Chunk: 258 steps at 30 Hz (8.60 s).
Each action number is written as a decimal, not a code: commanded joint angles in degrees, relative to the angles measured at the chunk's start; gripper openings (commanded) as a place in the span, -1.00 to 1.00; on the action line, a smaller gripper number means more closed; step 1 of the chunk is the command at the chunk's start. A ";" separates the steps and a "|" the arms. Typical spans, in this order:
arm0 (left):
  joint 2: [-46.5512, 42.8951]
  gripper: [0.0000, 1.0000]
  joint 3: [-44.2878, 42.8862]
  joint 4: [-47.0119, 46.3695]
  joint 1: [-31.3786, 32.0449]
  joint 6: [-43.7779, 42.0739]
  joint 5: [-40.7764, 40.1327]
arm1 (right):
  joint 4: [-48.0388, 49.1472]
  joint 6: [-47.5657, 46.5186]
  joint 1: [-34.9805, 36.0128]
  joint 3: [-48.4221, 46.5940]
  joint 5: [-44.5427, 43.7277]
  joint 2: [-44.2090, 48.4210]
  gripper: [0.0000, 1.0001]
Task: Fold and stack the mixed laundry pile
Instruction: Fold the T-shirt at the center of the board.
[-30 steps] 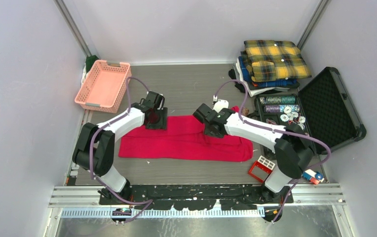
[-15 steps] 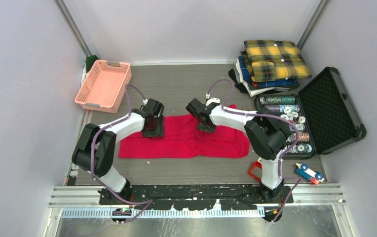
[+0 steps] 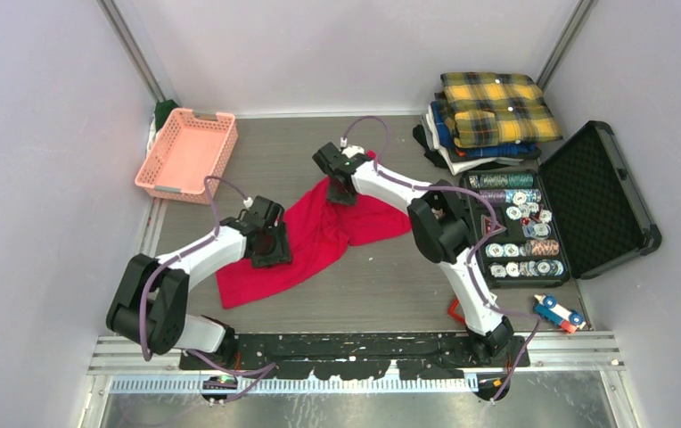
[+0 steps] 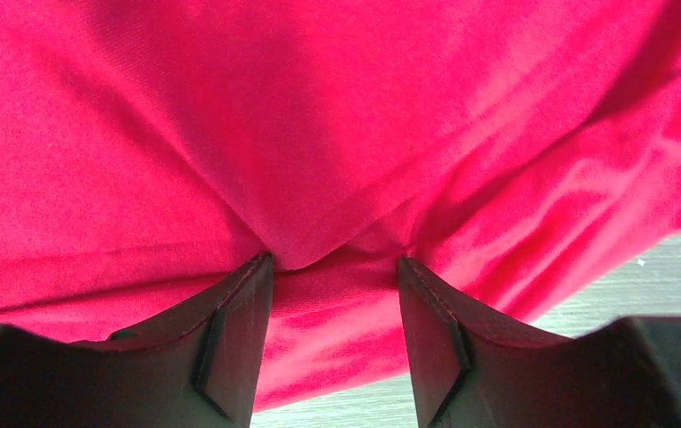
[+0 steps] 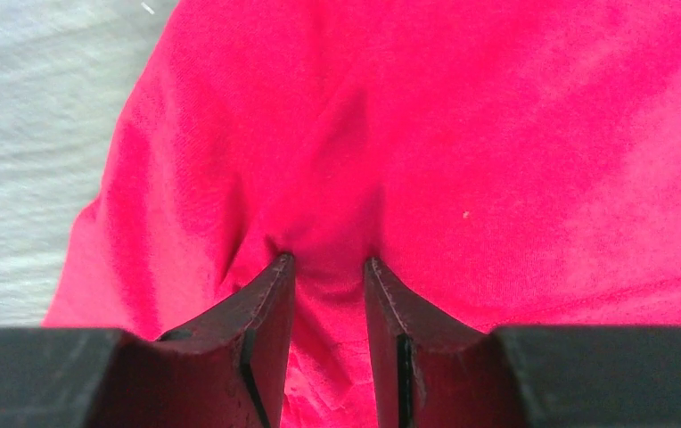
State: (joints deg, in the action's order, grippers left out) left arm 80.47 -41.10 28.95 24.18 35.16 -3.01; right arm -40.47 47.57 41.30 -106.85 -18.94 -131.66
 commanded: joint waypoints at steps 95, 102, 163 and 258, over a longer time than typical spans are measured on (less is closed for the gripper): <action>-57.97 0.03 23.82 19.36 14.40 30.67 12.87 | -3.31 20.16 25.56 63.28 -1.25 53.24 -0.18; -58.53 0.41 21.67 19.81 14.40 26.38 10.09 | -11.85 22.09 25.58 59.44 -8.33 62.70 0.18; -45.58 -1.00 27.47 0.31 29.06 37.13 15.58 | 0.62 39.18 39.81 73.50 0.55 64.86 -0.99; 2.99 0.47 -5.36 -7.70 -3.71 -1.64 26.54 | 12.93 -3.64 -3.55 47.40 20.57 42.60 0.12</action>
State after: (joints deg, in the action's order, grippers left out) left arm 83.26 -49.23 28.93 20.08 32.53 17.30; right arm -35.51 39.16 37.65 -62.81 -0.67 -90.48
